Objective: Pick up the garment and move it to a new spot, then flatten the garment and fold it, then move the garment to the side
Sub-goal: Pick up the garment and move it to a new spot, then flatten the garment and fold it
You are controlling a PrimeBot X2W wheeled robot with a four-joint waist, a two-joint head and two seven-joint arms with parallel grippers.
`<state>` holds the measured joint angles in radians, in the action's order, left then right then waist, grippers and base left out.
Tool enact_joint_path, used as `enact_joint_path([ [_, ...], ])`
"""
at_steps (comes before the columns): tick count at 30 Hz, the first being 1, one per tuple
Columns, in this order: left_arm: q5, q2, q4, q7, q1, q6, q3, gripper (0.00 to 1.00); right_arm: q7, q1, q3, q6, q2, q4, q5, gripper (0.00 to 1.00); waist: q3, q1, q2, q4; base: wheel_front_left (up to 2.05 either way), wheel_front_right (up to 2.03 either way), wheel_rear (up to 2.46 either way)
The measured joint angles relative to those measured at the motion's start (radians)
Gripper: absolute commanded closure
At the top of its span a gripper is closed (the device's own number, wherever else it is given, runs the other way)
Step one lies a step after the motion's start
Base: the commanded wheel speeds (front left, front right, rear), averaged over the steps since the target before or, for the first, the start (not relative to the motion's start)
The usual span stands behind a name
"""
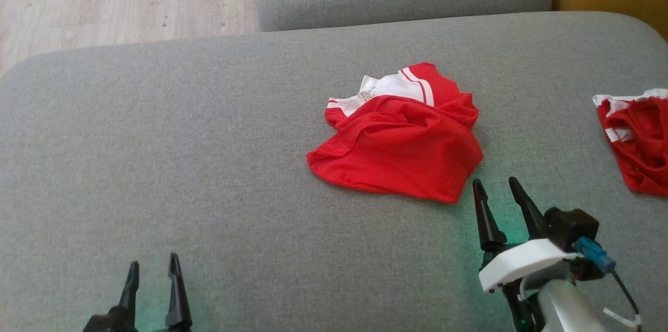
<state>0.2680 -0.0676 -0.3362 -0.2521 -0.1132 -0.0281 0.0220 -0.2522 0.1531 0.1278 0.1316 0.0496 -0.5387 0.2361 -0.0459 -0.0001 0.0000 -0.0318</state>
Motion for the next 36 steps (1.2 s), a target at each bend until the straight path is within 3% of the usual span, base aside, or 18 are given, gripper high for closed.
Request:
enact_joint_path([
  [7, -0.032, 0.016, -0.004, 0.000, 0.014, -0.030, -0.017, 0.00, 0.000, 0.002, 0.010, 0.000, 0.000, -0.002, -0.013, 0.00, -0.007, 0.0000, 0.0000, 0.009, 0.00, 0.00, 0.00],
  [13, -0.022, 0.016, -0.015, 0.000, 0.069, -0.043, 0.038, 0.00, 0.000, 0.077, 0.153, 0.000, 0.000, -0.013, -0.032, 0.00, -0.029, 0.0001, 0.0000, 0.046, 0.00, 0.00, 0.00],
  [20, 0.018, 0.017, -0.023, 0.000, 0.093, -0.044, 0.153, 0.00, 0.027, 0.279, 0.339, 0.000, 0.005, -0.136, 0.005, 0.00, -0.065, 0.0002, 0.0000, 0.154, 0.00, 0.00, 0.00],
  [23, 0.033, 0.018, -0.028, 0.000, 0.096, -0.044, 0.186, 0.00, 0.055, 0.315, 0.374, 0.000, 0.006, -0.185, 0.026, 0.00, -0.075, 0.0002, 0.0000, 0.192, 0.00, 0.00, 0.00],
  [31, 0.059, 0.017, -0.038, 0.000, 0.113, -0.033, 0.242, 0.00, 0.113, 0.370, 0.359, 0.000, 0.007, -0.416, 0.018, 0.00, -0.115, 0.0002, 0.0000, 0.351, 0.00, 0.00, 0.00],
  [32, 0.060, 0.017, -0.038, 0.000, 0.113, -0.033, 0.243, 0.00, 0.113, 0.374, 0.354, 0.000, 0.007, -0.425, 0.018, 0.33, -0.118, 0.0002, 0.0000, 0.361, 0.00, 0.00, 0.00],
  [33, 0.060, 0.017, -0.038, 0.000, 0.113, -0.033, 0.244, 0.00, 0.113, 0.380, 0.352, 0.000, 0.008, -0.431, 0.019, 0.76, -0.121, 0.0002, 0.0000, 0.369, 0.00, 0.00, 0.00],
  [34, 0.060, 0.017, -0.038, 0.000, 0.113, -0.033, 0.245, 0.00, 0.111, 0.388, 0.348, 0.000, 0.008, -0.437, 0.020, 0.76, -0.124, 0.0002, 0.0000, 0.375, 0.00, 0.00, 0.00],
  [35, 0.061, 0.017, -0.038, 0.000, 0.113, -0.033, 0.248, 0.00, 0.108, 0.397, 0.346, 0.000, 0.009, -0.443, 0.021, 1.00, -0.126, 0.0002, 0.0000, 0.379, 0.00, 0.00, 0.00],
  [36, 0.066, 0.017, -0.038, 0.000, 0.113, -0.032, 0.251, 0.00, 0.100, 0.403, 0.342, 0.000, 0.009, -0.449, 0.021, 1.00, -0.126, 0.0003, 0.0000, 0.381, 0.00, 0.00, 0.00],
])
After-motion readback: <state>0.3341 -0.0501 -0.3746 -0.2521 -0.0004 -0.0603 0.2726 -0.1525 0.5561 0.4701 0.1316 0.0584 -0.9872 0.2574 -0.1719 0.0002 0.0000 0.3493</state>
